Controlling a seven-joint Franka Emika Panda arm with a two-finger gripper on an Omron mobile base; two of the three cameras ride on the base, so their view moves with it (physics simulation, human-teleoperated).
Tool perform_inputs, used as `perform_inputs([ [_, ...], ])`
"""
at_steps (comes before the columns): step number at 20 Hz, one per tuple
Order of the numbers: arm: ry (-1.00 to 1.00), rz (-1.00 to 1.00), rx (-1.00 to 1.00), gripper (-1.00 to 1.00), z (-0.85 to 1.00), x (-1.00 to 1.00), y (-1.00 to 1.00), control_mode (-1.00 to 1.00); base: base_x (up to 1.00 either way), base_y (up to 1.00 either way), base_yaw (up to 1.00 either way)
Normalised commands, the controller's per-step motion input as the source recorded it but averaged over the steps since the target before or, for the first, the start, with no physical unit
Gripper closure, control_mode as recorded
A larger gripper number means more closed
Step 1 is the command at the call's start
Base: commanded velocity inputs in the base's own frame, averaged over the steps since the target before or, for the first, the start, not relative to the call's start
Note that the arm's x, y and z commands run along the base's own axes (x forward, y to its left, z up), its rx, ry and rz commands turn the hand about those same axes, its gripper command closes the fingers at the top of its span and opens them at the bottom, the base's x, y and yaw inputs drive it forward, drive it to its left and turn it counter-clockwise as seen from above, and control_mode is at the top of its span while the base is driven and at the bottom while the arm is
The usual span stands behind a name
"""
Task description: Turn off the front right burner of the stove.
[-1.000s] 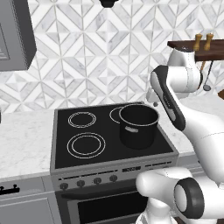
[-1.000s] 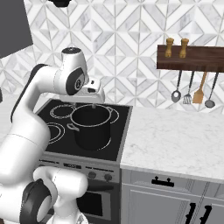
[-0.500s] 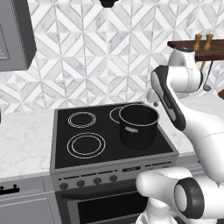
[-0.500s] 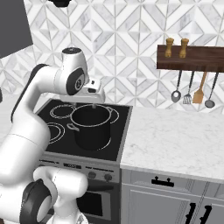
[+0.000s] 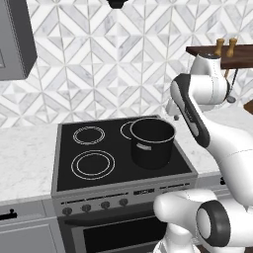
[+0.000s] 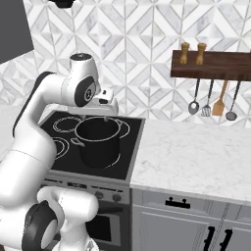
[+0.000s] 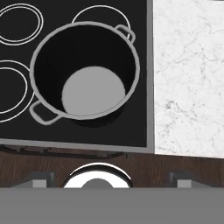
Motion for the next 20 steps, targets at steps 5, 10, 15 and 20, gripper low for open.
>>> perform_inputs([
  [5, 0.0, 0.0, 0.0, -1.0, 0.0, 0.0, 0.0, 1.0, 0.0, -0.44, 0.0],
  [10, 0.0, 0.0, 0.0, -1.0, 0.0, 0.0, 0.0, 1.0, 0.0, -0.45, 0.0],
  [15, 0.0, 0.0, 0.0, -1.0, 0.0, 0.0, 0.0, 1.0, 0.0, -0.36, 0.0],
  [20, 0.0, 0.0, 0.0, -1.0, 0.0, 0.0, 0.0, -1.0, 0.0, 0.0, 0.0],
])
